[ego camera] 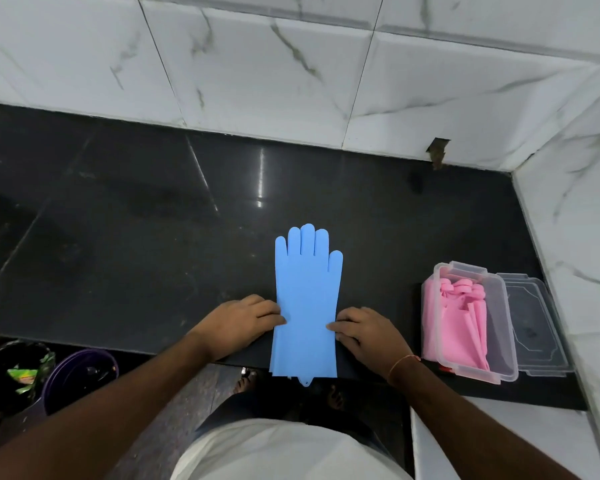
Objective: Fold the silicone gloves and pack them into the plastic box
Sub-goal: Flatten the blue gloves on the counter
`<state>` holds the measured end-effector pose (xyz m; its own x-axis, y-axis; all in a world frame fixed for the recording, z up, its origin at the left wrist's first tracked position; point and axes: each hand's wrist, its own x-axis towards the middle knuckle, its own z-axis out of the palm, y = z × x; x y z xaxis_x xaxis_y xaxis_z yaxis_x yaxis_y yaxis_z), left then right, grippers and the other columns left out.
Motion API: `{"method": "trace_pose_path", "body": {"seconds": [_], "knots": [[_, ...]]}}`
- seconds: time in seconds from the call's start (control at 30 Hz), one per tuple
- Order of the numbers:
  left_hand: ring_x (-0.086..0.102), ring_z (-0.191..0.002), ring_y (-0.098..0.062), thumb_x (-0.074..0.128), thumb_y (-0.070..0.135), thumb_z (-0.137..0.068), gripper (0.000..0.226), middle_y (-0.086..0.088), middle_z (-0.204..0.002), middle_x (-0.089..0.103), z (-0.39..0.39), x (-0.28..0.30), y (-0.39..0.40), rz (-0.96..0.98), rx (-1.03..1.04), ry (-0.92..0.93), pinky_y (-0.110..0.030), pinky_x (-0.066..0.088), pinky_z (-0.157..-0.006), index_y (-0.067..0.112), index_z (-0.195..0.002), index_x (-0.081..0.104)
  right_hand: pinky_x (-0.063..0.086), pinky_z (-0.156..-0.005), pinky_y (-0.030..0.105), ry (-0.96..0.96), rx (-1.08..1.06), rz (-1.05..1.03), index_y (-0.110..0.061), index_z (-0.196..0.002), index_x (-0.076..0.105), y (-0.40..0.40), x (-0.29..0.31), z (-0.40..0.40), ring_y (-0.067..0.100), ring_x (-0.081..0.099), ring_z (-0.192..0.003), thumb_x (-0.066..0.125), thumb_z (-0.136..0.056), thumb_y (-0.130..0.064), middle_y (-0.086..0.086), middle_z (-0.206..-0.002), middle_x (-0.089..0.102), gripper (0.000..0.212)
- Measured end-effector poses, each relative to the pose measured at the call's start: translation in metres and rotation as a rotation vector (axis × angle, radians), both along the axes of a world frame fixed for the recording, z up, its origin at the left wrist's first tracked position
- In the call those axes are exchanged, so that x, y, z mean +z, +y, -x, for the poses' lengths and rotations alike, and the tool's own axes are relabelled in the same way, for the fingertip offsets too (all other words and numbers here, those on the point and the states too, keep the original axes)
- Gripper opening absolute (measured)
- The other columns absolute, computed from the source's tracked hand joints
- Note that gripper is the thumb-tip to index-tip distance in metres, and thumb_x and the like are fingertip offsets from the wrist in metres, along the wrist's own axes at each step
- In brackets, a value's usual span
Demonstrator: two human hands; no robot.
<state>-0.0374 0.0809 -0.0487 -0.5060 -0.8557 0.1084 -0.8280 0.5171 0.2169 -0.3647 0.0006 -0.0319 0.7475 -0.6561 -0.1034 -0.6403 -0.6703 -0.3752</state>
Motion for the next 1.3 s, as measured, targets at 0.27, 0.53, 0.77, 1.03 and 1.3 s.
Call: {"method": "trace_pose_path", "body": {"seconds": [0.27, 0.53, 0.77, 1.03, 1.3], "knots": [[0.071, -0.091, -0.019, 0.088, 0.023, -0.092, 0.025, 0.011, -0.116, 0.076, 0.006, -0.001, 0.004, 0.032, 0.02, 0.044, -0.028, 0.057, -0.065, 0.035, -0.112, 0.084, 0.055, -0.06, 0.036, -0.147, -0.03, 0.117, -0.024, -0.108, 0.085, 0.006, -0.018, 0.004, 0.027, 0.063, -0.082, 0.083, -0.093, -0.016, 0.001, -0.1, 0.071, 0.017], [0.055, -0.129, -0.017, 0.061, 0.029, -0.104, 0.012, 0.016, -0.135, 0.064, 0.012, -0.009, 0.015, -0.097, 0.218, 0.231, -0.038, 0.046, -0.102, 0.035, -0.109, 0.07, 0.052, -0.094, 0.037, -0.205, 0.013, 0.02, -0.034, -0.111, 0.073, 0.005, -0.016, 0.0, 0.017, 0.06, -0.121, 0.064, -0.099, -0.025, -0.014, -0.141, 0.067, 0.017], [0.065, -0.076, -0.001, 0.058, 0.031, -0.109, 0.011, 0.014, -0.081, 0.069, 0.044, 0.003, -0.018, -0.408, 0.808, 0.601, -0.024, 0.048, -0.069, 0.029, -0.101, 0.065, 0.061, -0.074, 0.039, -0.275, -0.77, -0.433, -0.033, -0.088, 0.063, -0.01, -0.007, -0.045, 0.008, 0.069, -0.068, 0.061, -0.096, -0.047, -0.01, -0.073, 0.074, 0.017], [0.066, -0.064, -0.004, 0.07, 0.037, -0.095, 0.009, 0.008, -0.07, 0.073, 0.052, 0.009, -0.034, -0.509, 1.029, 0.637, -0.024, 0.048, -0.064, 0.029, -0.09, 0.067, 0.065, -0.077, 0.039, -0.346, -1.003, -0.544, -0.032, -0.092, 0.07, -0.007, -0.009, -0.059, 0.013, 0.076, -0.068, 0.073, -0.087, -0.033, -0.01, -0.082, 0.078, 0.006], [0.064, -0.13, -0.017, 0.077, 0.034, -0.093, 0.081, 0.007, -0.144, 0.06, 0.062, 0.014, -0.037, -0.489, 0.939, 0.742, -0.028, 0.056, -0.104, 0.013, -0.163, 0.043, 0.05, -0.096, 0.031, -0.42, -1.109, -0.546, -0.016, -0.154, 0.046, -0.004, -0.001, -0.074, 0.013, 0.06, -0.111, 0.088, -0.081, -0.037, -0.007, -0.123, 0.061, 0.087]]}}
